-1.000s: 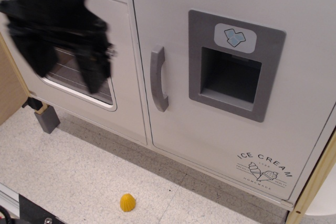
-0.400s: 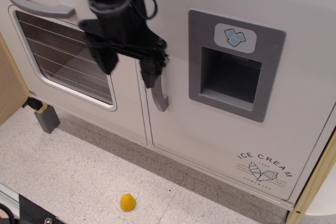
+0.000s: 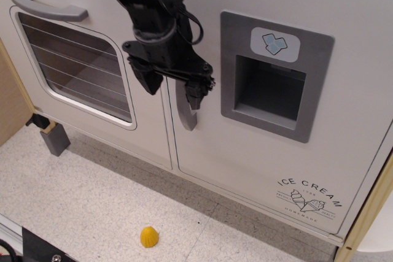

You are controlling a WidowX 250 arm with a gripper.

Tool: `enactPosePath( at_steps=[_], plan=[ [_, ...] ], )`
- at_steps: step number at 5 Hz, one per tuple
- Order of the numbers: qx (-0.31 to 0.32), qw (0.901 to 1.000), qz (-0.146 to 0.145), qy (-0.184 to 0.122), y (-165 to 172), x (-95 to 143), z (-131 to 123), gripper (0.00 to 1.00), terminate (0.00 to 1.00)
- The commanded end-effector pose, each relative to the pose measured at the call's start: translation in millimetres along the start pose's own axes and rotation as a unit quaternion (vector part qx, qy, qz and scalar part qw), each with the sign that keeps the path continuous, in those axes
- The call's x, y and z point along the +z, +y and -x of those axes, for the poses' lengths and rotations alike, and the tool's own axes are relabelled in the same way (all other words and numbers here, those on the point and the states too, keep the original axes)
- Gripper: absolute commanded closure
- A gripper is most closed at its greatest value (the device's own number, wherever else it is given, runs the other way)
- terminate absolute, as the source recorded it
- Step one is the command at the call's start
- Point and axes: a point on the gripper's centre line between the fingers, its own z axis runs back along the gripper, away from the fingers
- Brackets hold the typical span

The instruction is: Open fridge

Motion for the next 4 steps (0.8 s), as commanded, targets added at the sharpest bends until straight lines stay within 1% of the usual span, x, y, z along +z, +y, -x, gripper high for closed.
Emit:
enactPosePath(
  at_steps=[1,2,3,4],
  plan=[
    [0.005,0.9986,-0.014,-0.052,4.5,-3.9,-28.6,0.0,0.0],
    [0.006,0.9985,-0.012,-0.052,6.3,-8.5,-31.7,0.0,0.0],
    [0.001,0.9986,-0.004,-0.052,6.8,-10.1,-32.0,1.0,0.0],
    [-0.005,0.9987,0.006,-0.051,8.6,-8.1,-30.2,1.0,0.0]
  ],
)
